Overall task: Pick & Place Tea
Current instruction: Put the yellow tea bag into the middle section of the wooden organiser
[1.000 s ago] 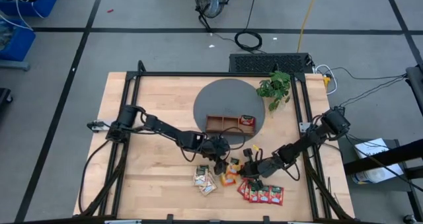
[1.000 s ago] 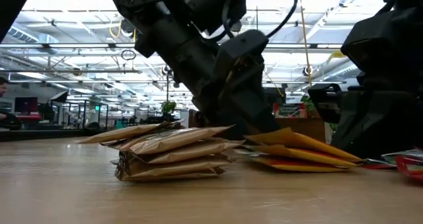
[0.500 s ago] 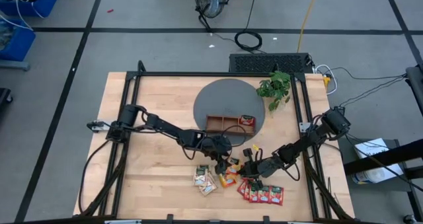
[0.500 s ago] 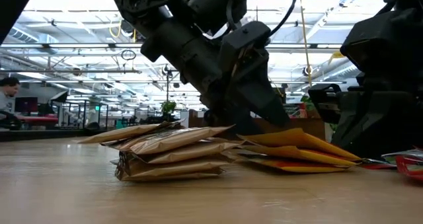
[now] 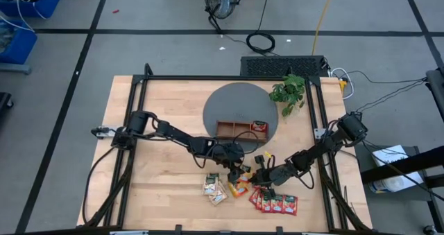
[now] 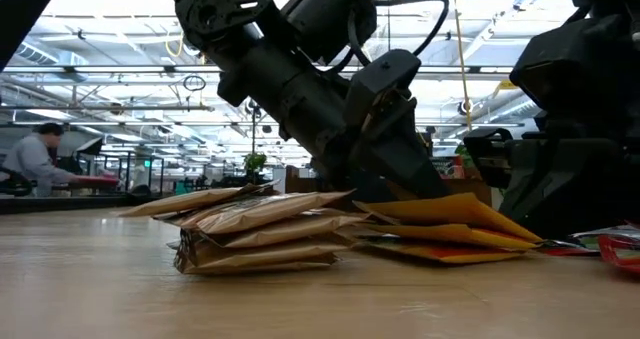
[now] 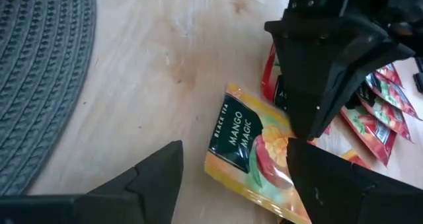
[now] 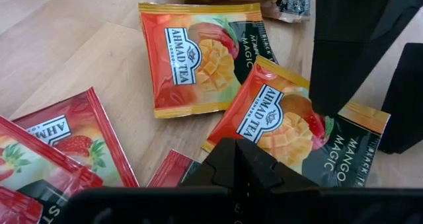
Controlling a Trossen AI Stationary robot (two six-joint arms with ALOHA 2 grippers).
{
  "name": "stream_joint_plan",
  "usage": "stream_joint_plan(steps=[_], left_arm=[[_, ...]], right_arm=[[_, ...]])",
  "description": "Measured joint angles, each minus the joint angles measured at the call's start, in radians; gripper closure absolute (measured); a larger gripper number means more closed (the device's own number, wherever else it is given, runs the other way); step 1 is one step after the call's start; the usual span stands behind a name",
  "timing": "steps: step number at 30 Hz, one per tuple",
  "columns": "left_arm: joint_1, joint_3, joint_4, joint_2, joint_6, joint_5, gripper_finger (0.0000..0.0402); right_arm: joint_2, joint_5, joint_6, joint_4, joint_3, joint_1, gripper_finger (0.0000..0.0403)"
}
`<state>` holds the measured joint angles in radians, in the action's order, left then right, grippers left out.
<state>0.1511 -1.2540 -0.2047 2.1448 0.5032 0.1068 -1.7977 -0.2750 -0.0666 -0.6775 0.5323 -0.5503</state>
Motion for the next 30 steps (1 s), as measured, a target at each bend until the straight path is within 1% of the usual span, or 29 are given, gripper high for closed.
stream_joint_plan(steps=[3,5,8,13,14,19,22,25,27,30], left_arm=[[0.002,0.001,-0.003,0.000,-0.024,-0.002,0.0157],[0.006,0.001,-0.003,0.001,-0.038,-0.003,0.0189],[0.008,0.001,-0.006,0.001,-0.050,-0.003,0.0251],[0.008,0.001,-0.008,0.001,-0.090,-0.002,0.0371],[0.008,0.001,-0.008,0.001,-0.096,-0.002,0.0386],[0.007,0.001,-0.009,-0.003,-0.145,0.012,0.0395],[0.008,0.002,-0.008,-0.027,-0.174,0.012,0.0396],[0.015,0.001,-0.002,-0.067,-0.230,-0.018,0.0396],[0.022,0.002,0.040,-0.109,-0.279,-0.049,0.0398],[0.024,0.000,0.077,-0.168,-0.332,-0.103,0.0396]], right_arm=[[0.000,0.000,0.001,0.000,0.000,0.000,0.0403],[0.000,-0.003,0.002,0.000,0.000,0.000,0.0403],[0.000,-0.005,0.002,0.001,0.000,0.000,0.0403],[0.000,-0.012,0.003,0.001,0.000,0.000,0.0403],[0.000,-0.012,0.003,0.000,0.000,0.000,0.0403],[0.000,-0.020,0.025,-0.019,-0.002,0.000,0.0403],[0.017,-0.064,0.035,-0.037,-0.004,0.000,0.0403],[0.081,-0.096,0.085,-0.044,-0.004,-0.002,0.0403],[0.137,-0.106,0.110,-0.039,-0.003,-0.011,0.0403],[0.226,-0.148,0.114,-0.040,-0.003,-0.028,0.0403]])
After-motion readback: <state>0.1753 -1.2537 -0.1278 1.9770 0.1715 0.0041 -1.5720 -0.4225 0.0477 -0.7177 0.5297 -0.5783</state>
